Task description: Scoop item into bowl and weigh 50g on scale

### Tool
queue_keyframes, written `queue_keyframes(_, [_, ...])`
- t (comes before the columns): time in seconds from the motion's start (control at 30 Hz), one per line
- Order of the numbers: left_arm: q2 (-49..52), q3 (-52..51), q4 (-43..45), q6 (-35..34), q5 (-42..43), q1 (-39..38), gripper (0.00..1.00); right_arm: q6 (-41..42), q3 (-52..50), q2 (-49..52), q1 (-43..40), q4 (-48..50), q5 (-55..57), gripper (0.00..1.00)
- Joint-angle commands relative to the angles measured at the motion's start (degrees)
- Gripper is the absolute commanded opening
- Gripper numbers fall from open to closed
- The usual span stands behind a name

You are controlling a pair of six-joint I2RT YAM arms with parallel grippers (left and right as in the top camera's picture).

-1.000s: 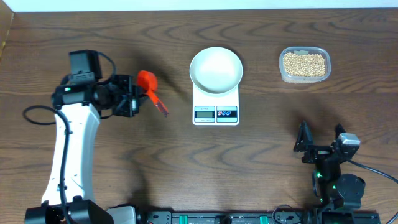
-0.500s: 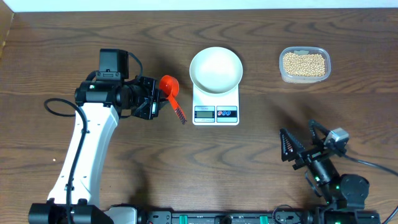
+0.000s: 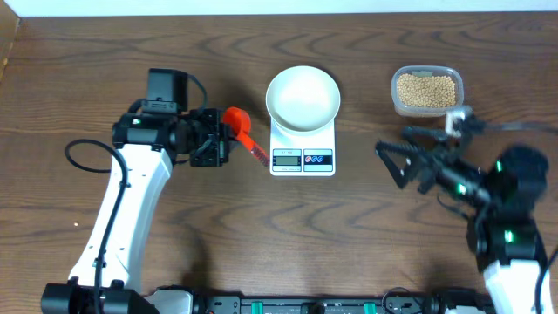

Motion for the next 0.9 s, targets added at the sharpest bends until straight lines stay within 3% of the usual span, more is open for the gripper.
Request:
queue_keyframes(0.0, [-0.37,0.39,0.20,-8.28,-3.13,-3.28,0.07,0.39,5.64,7.80,3.26,-2.40,-4.98,0.99])
queue_keyframes(0.23, [-0.37,0.39,1.77,-14.99,-10.21,-11.10,0.07,0.42,9.44,19.15,11.13,-3.28,-5.01,0.99])
queue_keyframes(0.53, [0.13,0.28,-0.66,-17.62,-18.38,-17.20,0.07,4.48,9.33,22.47,11.93,-3.15,-4.83,0.99])
queue_keyframes(0.63, [0.79,0.28,-0.61,-19.61,-18.67,-18.36,0.07,4.85,9.31,22.95,13.16,-3.19,-2.91,0.82])
queue_keyframes(0.87, [2.64,0.28,0.02,-21.42,-18.62,-19.43,0.07,9.84,9.29,23.12,22.64,-1.62,7.02,0.74])
